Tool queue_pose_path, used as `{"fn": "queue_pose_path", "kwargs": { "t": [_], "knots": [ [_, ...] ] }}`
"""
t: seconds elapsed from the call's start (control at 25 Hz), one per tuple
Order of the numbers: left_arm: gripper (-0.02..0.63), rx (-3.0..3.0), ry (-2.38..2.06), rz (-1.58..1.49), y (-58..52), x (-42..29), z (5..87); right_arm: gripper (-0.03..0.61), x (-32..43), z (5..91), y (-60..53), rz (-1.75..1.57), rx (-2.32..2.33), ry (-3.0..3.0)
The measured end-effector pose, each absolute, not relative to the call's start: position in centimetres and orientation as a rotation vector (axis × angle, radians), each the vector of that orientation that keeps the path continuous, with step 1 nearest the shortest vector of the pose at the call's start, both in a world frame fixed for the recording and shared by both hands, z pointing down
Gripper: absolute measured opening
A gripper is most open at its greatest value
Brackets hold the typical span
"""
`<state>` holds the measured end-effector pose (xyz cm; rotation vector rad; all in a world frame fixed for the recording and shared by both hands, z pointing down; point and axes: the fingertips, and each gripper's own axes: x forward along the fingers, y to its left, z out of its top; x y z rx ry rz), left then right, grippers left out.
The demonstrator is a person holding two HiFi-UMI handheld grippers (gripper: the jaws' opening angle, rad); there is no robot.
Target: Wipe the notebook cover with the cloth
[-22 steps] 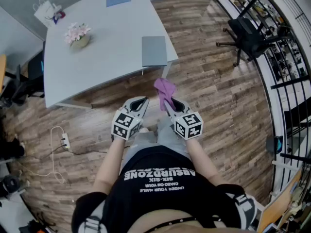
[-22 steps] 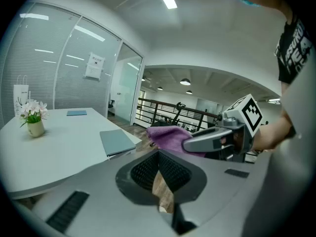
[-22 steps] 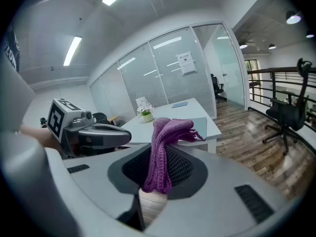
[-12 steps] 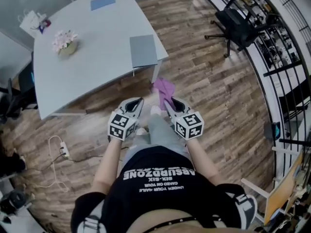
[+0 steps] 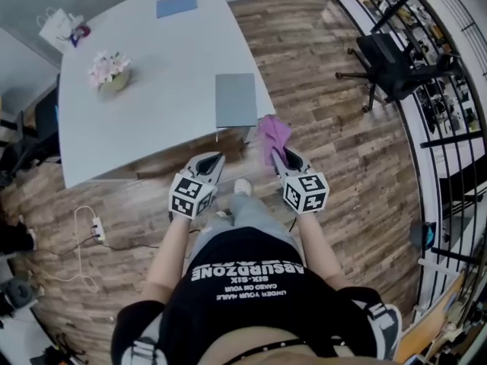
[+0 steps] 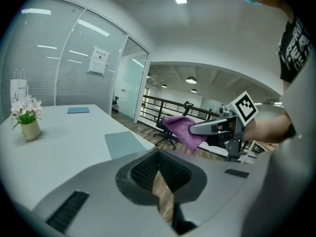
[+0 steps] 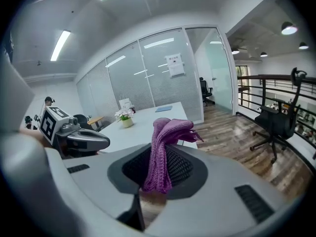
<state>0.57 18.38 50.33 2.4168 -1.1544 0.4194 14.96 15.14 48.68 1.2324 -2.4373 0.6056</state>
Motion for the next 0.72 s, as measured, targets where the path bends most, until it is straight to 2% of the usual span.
{"fn": "queue_pose_path", "kwargs": {
  "t": [0.28,0.72],
  "knots": [
    [0.017,2.375,-1.285,0.373,12.0,-0.4,49.8,0.083,15.5,48.2,6.4,0.543,1.205,-2.462],
    [0.017,2.301,-1.285,0.383,7.5,0.4,52.3,0.084,15.2,50.0,0.7,0.564,1.153,-2.441]
  ]
}}
